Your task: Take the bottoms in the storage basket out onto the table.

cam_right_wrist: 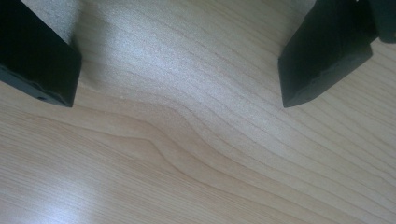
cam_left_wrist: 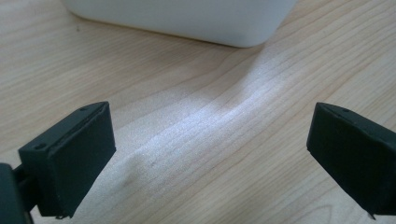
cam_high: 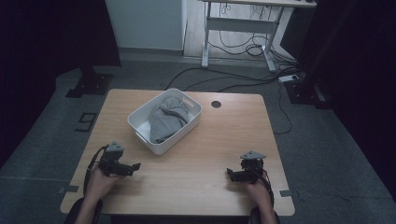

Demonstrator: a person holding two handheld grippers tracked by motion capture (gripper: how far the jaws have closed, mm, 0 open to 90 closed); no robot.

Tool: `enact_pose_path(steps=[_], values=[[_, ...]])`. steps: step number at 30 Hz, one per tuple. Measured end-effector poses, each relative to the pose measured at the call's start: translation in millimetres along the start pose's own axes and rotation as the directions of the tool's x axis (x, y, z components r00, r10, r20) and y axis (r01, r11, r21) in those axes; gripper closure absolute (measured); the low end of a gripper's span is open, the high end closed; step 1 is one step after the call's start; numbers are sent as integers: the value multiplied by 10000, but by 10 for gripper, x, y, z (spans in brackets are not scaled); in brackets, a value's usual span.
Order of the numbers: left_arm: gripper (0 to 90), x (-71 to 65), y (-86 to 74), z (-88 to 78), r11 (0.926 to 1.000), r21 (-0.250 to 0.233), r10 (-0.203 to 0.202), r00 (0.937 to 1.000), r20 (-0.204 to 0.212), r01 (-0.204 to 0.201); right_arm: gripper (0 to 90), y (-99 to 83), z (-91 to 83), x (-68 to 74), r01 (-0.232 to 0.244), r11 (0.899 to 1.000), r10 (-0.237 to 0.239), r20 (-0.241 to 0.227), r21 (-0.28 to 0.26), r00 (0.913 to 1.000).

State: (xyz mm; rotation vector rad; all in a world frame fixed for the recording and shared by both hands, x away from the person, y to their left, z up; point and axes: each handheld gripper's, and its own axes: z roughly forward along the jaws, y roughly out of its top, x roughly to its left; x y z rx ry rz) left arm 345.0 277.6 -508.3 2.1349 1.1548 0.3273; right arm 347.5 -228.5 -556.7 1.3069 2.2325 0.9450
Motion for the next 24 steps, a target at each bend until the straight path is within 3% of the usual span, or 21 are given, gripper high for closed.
enact_pose_path(steps=[12, 24], values=[[19, -41, 347, -196, 9980, -514, 382, 9991, 176, -373, 0, 1, 1, 1, -5, 10000, 5, 4, 2, 10000], [0, -17, 915, -196, 9934, -715, 929, 9945, 489, -893, 0, 1, 2, 0, 5, 10000, -5, 7, -3, 10000]])
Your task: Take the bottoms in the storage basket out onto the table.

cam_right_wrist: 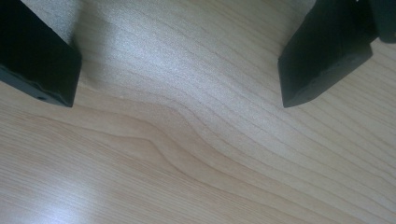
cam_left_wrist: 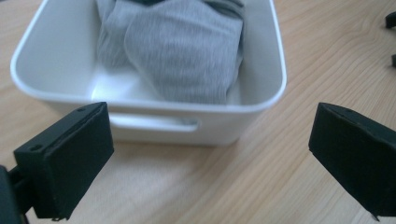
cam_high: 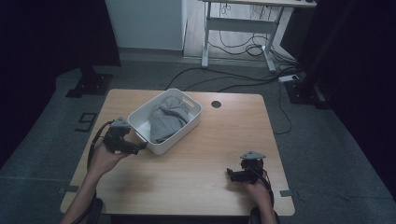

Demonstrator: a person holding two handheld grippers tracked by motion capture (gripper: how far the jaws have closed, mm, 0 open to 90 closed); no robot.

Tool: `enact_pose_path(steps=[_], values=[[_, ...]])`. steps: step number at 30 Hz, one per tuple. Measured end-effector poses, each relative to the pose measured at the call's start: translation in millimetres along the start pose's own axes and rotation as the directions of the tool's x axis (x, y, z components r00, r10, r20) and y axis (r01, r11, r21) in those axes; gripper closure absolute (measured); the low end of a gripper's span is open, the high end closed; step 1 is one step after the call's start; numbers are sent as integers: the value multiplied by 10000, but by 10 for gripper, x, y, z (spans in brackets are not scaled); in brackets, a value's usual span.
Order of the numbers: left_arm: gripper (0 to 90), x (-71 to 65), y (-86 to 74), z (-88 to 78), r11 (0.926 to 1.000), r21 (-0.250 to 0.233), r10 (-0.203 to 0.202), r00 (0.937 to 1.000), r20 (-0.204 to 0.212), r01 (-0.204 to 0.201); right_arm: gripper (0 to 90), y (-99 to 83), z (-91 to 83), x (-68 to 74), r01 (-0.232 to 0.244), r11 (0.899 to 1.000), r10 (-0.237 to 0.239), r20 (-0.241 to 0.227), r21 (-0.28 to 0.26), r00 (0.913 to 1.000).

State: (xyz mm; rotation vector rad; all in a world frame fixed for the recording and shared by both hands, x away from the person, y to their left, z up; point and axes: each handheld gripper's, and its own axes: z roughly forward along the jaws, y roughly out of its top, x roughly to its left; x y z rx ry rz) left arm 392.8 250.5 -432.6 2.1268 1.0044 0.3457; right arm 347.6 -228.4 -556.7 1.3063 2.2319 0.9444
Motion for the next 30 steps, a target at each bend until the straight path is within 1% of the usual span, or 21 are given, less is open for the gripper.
enact_pose_path(steps=[4, 5, 6, 7, 8, 12, 16, 17, 18, 19, 20, 21, 22, 24, 28, 30], values=[[0, 34, 132, 66, 9998, 35, 185, 9998, -1, -185, 0, 0, -1, 1, -13, 10000, 13, -1, 9, 10000], [0, 34, 132, 66, 9998, 35, 185, 9998, -1, -185, 0, 0, -1, 1, -13, 10000, 13, -1, 9, 10000], [0, 45, 191, 103, 9995, 67, 323, 9995, -8, -323, 0, 0, 0, 0, 5, 10000, -5, 3, 4, 10000], [0, 45, 191, 103, 9995, 67, 323, 9995, -8, -323, 0, -1, 0, 0, 1, 10000, -1, 2, -1, 10000], [0, 61, 257, 140, 9994, 13, 350, 9994, 35, -350, 0, -1, 1, 0, -3, 10000, 3, 5, -11, 10000], [0, 96, 407, 219, 9991, -165, 392, 9989, 247, -388, 0, 1, 3, 2, -4, 10000, 4, -3, -11, 10000], [0, 118, 554, 331, 9984, -102, 563, 9983, 174, -561, 0, 1, 4, 0, 21, 10000, -21, -7, -13, 10000], [0, 118, 554, 331, 9984, -102, 563, 9983, 174, -561, 0, 1, 4, 0, 21, 10000, -21, -7, -13, 10000], [0, 129, 622, 387, 9980, -175, 607, 9980, 190, -604, 0, 1, 3, 1, 6, 10000, -6, -10, -3, 10000], [0, 129, 622, 387, 9980, -175, 607, 9980, 190, -604, 0, 1, 3, 1, 6, 10000, -6, -10, -3, 10000], [0, 139, 687, 436, 9975, -289, 644, 9979, 114, -641, 0, 1, 3, 1, 4, 10000, -4, -10, -5, 10000], [0, 141, 718, 463, 9977, -363, 580, 9982, 139, -575, 0, 1, 3, 2, 2, 10000, -2, -9, -6, 10000], [0, 146, 750, 489, 9976, -368, 599, 9981, 166, -592, 0, 1, 3, 1, 10, 10000, -10, -11, -5, 10000], [0, 146, 806, 542, 9970, -366, 684, 9976, 46, -682, 0, 1, 3, 1, 4, 10000, -4, -11, -7, 10000], [0, 162, 898, 660, 9955, -335, 887, 9961, -29, -887, 0, 4, 4, 1, 16, 10000, -16, -6, 2, 10000], [0, 175, 939, 722, 9955, -320, 888, 9960, -37, -889, 0, 6, 7, 2, 31, 10000, -31, -8, -6, 10000]])
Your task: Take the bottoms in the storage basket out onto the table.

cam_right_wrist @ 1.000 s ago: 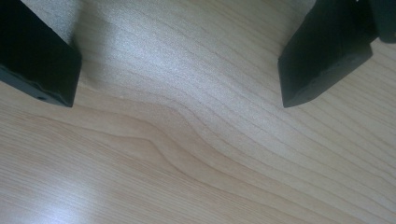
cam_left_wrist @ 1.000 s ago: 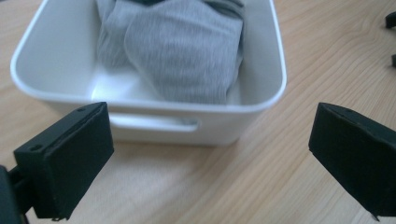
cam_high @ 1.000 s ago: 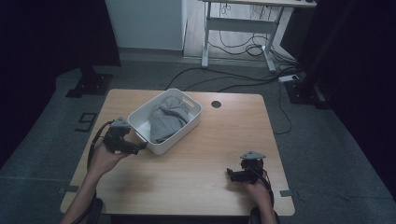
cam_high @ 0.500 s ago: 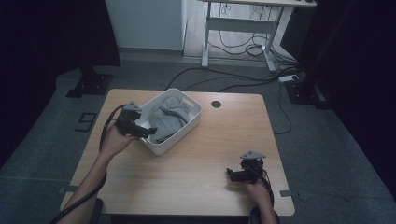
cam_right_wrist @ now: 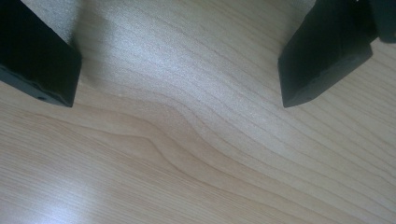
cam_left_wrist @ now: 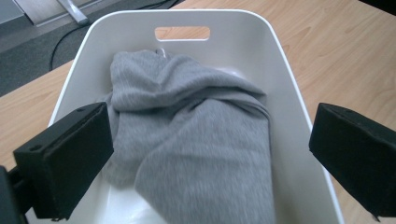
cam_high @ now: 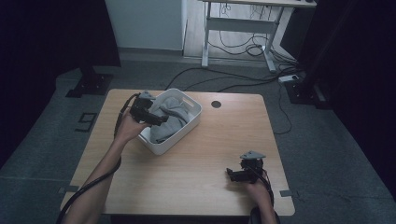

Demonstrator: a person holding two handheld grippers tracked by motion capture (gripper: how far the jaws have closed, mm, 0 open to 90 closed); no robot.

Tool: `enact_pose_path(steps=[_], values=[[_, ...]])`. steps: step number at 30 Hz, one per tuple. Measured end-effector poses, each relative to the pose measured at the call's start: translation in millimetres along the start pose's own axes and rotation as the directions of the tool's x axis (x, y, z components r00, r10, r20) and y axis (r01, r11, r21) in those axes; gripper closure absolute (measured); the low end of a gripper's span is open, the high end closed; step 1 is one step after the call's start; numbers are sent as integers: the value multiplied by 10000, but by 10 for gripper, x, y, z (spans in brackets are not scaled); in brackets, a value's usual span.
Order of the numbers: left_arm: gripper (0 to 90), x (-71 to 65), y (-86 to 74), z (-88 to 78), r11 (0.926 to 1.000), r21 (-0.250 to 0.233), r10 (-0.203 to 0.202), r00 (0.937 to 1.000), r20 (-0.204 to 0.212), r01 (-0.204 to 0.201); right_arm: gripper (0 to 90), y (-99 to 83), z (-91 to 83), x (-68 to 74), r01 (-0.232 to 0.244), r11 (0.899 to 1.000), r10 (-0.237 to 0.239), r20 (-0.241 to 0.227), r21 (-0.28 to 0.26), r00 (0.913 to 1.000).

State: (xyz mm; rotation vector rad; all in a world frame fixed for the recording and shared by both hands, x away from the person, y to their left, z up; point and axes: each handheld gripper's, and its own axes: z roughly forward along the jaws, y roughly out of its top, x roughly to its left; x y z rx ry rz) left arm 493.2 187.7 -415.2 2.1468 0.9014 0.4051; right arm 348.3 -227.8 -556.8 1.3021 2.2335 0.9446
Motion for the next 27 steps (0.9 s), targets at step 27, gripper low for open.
enact_pose_path(steps=[27], values=[[0, 228, 20, 989, 9757, 2191, 82, 9998, -170, -43, 0, 10, 11, 6, 45, 10000, -45, -71, -8, 10000]])
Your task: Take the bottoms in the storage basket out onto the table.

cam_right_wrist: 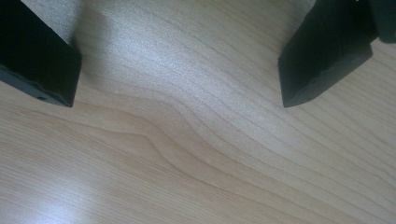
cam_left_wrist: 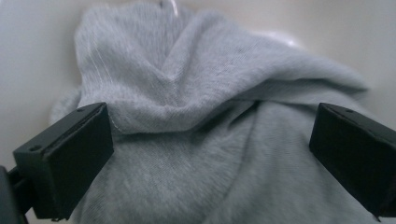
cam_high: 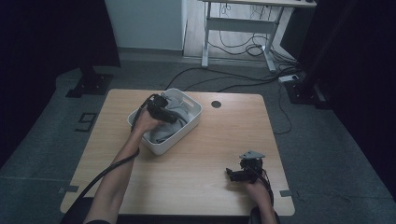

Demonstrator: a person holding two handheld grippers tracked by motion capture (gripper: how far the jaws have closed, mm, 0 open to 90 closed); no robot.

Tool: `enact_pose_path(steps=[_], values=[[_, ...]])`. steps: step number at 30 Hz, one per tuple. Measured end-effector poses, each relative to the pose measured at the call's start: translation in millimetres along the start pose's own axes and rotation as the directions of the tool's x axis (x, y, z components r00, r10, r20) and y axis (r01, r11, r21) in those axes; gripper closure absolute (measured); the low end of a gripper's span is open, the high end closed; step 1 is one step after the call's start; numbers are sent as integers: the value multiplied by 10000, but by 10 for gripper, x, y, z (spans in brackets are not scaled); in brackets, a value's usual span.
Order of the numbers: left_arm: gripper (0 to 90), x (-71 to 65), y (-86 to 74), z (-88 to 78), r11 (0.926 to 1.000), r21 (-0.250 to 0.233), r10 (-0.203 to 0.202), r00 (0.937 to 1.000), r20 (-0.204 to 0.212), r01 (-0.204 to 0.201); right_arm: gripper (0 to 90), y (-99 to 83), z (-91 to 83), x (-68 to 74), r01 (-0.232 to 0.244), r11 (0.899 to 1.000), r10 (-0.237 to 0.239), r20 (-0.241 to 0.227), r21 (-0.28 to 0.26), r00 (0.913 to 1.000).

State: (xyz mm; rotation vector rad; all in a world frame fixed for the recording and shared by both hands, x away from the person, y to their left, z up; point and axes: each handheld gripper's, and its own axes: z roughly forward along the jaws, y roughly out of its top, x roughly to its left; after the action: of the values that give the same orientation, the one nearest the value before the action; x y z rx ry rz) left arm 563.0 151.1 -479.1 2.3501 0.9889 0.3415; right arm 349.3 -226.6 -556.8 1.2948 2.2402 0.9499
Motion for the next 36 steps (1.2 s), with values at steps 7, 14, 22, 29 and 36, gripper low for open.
enact_pose_path(steps=[7, 14, 22, 29, 36], values=[[0, -11, 35, 142, 9990, 362, -284, 9995, 153, 278, 0, 4, 3, 4, -1, 10000, 1, -18, 9, 10000], [12, -63, 23, 259, 9949, 1004, -124, 9996, 244, 99, 0, 6, 6, 5, 30, 10000, -30, -26, 0, 10000], [369, -61, 10, 261, 9894, 1438, -295, 9972, 688, 194, 0, 7, 7, 6, 36, 10000, -36, -35, 2, 10000], [615, -77, 65, 178, 9898, 1424, -35, 9989, 464, -32, 0, 7, 7, 6, 35, 10000, -35, -34, 0, 10000], [635, -43, 100, 23, 9958, 907, -186, 9983, 545, 137, 0, 7, 7, 6, 42, 10000, -42, -35, -5, 10000]])
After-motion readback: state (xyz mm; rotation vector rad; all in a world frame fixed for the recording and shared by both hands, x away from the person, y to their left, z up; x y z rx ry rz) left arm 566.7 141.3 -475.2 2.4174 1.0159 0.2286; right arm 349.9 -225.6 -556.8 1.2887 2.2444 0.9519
